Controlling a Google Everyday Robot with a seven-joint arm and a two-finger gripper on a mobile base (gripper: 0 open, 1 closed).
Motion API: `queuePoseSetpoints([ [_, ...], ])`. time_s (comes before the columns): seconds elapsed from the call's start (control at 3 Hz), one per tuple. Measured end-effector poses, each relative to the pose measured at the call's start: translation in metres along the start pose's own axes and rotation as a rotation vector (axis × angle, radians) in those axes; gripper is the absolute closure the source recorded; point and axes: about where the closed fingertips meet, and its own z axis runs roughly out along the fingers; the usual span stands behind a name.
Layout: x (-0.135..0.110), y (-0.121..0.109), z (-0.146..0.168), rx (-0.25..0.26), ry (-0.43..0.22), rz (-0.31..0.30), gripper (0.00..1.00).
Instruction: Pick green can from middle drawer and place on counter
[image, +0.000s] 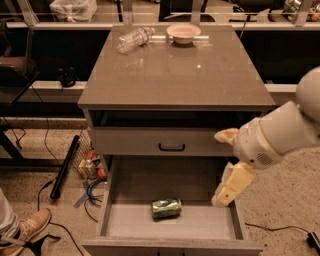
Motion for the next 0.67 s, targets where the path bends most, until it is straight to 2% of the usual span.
queuePoseSetpoints([
  [0.33,-0.0039,-0.0008,0.0103,0.001,-0.033,0.015,0.0],
  [0.67,-0.0039,-0.0008,0.0103,0.001,-0.033,0.015,0.0],
])
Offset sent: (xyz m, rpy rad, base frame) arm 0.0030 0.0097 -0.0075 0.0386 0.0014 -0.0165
